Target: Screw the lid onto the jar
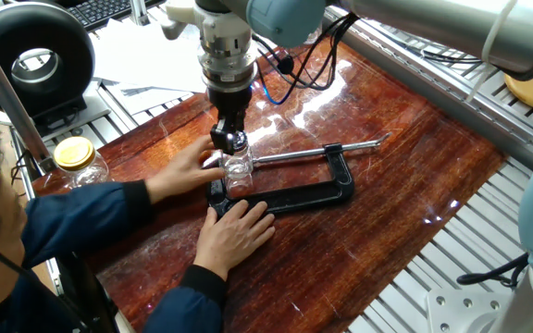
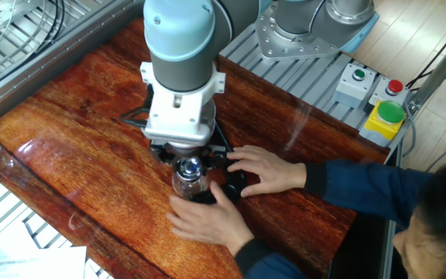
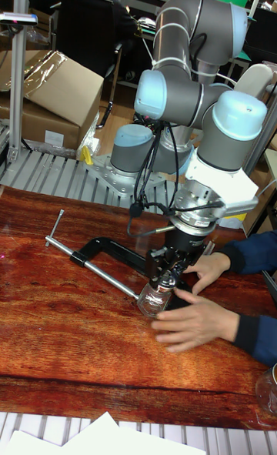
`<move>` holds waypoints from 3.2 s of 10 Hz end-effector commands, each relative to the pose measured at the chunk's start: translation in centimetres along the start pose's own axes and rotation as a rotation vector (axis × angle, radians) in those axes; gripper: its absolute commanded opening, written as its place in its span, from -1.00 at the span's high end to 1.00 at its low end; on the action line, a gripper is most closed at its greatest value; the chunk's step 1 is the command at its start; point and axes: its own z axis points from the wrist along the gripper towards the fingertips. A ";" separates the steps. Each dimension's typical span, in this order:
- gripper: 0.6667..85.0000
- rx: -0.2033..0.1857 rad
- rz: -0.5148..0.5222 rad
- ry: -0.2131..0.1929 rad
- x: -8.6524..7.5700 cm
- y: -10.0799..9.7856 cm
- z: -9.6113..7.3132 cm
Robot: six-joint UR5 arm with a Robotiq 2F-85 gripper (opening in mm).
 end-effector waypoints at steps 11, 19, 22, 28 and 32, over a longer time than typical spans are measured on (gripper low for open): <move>0.98 0.050 -0.484 0.022 1.0 -1.4 1.2; 0.98 -0.010 -0.518 -0.016 0.7 0.1 1.9; 0.98 -0.034 -0.503 -0.025 0.9 -0.5 2.0; 0.98 0.005 -0.394 -0.009 0.7 -1.7 2.5; 0.98 0.003 -0.200 -0.019 0.3 -3.2 2.4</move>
